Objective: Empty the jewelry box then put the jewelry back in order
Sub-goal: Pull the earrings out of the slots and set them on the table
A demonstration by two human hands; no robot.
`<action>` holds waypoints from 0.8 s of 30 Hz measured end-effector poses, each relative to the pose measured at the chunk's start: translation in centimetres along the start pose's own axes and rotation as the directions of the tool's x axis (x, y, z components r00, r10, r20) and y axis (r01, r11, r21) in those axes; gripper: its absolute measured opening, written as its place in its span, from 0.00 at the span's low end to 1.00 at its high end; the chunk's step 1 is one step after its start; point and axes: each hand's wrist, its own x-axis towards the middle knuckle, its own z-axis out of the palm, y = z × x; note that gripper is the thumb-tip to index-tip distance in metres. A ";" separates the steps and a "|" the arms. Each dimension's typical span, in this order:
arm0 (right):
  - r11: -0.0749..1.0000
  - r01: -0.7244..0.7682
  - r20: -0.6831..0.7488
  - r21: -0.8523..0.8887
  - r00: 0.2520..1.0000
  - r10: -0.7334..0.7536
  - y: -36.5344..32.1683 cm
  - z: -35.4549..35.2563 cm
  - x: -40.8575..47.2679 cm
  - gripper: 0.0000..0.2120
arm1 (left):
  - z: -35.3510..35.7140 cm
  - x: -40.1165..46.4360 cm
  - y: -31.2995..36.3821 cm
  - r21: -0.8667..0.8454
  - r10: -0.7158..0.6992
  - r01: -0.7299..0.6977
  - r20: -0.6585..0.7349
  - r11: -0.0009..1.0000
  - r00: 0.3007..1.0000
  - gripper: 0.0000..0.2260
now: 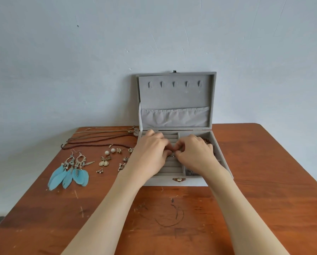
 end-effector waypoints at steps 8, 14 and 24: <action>1.000 0.021 -0.028 -0.008 0.999 -0.022 0.2 0.0 0.1 0.04 | -0.2 0.9 -0.2 -0.154 -0.133 0.156 0.154 0.976 0.979 0.03; 0.999 0.034 -0.051 -0.025 0.998 -0.035 0.3 0.2 0.3 0.03 | -0.2 1.1 -0.4 -0.188 -0.152 0.189 0.193 0.964 0.969 0.04; 0.997 0.051 -0.126 -0.057 0.990 -0.058 0.3 0.1 0.0 0.06 | 0.1 1.0 -0.3 -0.176 -0.115 0.139 0.140 0.974 0.983 0.03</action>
